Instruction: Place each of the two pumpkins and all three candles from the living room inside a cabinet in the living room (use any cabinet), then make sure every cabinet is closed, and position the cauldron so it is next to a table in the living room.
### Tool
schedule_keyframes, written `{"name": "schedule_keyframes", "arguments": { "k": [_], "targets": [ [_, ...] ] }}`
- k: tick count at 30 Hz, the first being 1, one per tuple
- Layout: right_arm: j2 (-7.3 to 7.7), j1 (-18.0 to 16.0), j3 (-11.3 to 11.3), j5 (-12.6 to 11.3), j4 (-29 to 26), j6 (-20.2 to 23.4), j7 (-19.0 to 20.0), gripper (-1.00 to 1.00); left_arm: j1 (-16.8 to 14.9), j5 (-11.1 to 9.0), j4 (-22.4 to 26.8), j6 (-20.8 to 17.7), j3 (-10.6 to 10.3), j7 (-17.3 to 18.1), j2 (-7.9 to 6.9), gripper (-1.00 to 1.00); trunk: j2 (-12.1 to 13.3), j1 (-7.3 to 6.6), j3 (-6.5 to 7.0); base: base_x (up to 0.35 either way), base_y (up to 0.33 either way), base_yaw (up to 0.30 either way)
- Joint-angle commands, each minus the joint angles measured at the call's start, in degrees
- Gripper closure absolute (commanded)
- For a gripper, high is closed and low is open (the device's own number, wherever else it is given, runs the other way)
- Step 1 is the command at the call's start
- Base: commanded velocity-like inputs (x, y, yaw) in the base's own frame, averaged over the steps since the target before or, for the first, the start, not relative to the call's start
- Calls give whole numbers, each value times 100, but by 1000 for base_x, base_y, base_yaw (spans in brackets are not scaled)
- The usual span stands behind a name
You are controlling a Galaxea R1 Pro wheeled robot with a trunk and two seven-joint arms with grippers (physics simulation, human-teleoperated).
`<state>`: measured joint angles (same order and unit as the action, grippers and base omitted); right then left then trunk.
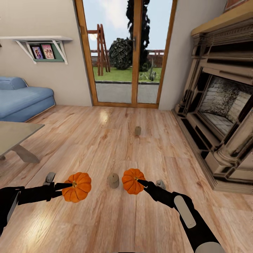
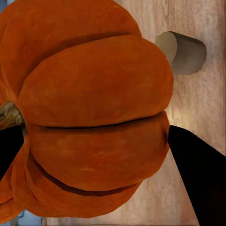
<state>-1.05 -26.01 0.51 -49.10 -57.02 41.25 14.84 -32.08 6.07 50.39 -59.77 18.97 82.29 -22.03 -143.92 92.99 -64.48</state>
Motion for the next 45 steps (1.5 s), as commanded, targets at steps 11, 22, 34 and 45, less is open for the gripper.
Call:
{"name": "schedule_keyframes", "arguments": {
  "k": [11, 22, 34, 45],
  "targets": [
    [0, -1, 14, -47, 3, 3, 10, 100, 0, -25, 4, 0, 10, 23, -3, 100, 0, 0, 0, -56, 0, 0],
    [1, 0, 8, -44, 7, 5, 11, 100, 0, -25, 2, 0, 10, 24, -5, 100, 10, -21, 178, 0, 0, -5],
    [0, -1, 14, -39, 15, 1, 10, 100, 0, -18, 0, 0, 10, 24, -3, 100, 26, -52, 468, 0, 0, -204],
    [1, 8, 61, -86, 6, 2, 10, 100, 0, -18, 1, 0, 10, 24, -3, 100, 41, -80, 752, -159, 0, -273]
  ]
}}
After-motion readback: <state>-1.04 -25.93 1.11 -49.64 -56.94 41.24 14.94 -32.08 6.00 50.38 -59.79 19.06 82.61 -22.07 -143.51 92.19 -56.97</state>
